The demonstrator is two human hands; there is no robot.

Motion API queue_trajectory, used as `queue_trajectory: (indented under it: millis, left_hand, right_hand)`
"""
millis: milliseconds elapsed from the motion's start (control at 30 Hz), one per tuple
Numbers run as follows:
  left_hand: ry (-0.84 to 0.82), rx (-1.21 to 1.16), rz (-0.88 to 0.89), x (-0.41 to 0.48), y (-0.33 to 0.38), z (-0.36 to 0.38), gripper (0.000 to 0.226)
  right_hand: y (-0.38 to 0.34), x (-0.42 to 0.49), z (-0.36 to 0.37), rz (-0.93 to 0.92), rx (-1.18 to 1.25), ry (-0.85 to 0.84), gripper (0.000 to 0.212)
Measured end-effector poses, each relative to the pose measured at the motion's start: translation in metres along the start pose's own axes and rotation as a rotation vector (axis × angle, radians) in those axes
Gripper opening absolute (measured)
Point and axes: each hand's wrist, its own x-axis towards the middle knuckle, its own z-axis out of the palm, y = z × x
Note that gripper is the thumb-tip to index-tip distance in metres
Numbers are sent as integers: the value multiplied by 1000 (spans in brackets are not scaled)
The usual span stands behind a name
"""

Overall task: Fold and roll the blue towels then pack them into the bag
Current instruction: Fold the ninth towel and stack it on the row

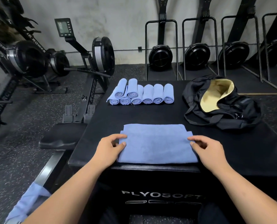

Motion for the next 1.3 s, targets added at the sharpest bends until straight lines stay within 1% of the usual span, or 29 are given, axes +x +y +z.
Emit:
queue_trajectory:
  millis: [67,133,233,333,400,533,633,767,1000,1067,1133,1167,1233,1300]
  left_hand:
    - [73,-22,2,18,7,1,26]
    - [103,-40,-18,37,10,5,31]
    - [27,-20,-94,47,2,17,38]
    - [5,-15,-145,45,-9,22,40]
    - [-21,-43,-138,47,-10,18,45]
    - [-127,-73,-111,52,-13,10,62]
    - [-177,-13,-98,58,-15,7,67]
    - [-215,59,-108,60,-15,7,69]
    - [-94,75,-101,51,-7,14,71]
    - [-22,38,-87,44,-4,17,70]
    - [66,2,-40,34,-6,21,73]
    - [104,-12,-15,29,-8,23,74]
    - [161,-26,27,17,-11,24,73]
    - [185,-32,45,5,-12,22,71]
  right_hand:
    - [-5,21,8,-3,31,29,25]
    - [-9,43,17,15,30,26,25]
    - [-2,56,28,48,-113,-26,29]
    - [6,47,32,74,-114,-35,34]
    - [7,46,32,79,-85,-31,38]
    - [3,48,33,101,-61,-25,47]
    - [4,49,36,91,-115,-38,48]
    - [7,49,40,75,-178,-28,45]
    - [8,51,43,73,-202,-36,46]
    - [2,50,40,95,-183,-46,49]
    - [-6,45,33,112,-136,-23,50]
    - [-10,39,30,102,-104,-2,50]
    - [-12,23,23,21,-59,53,48]
    - [-10,7,18,-56,-89,85,45]
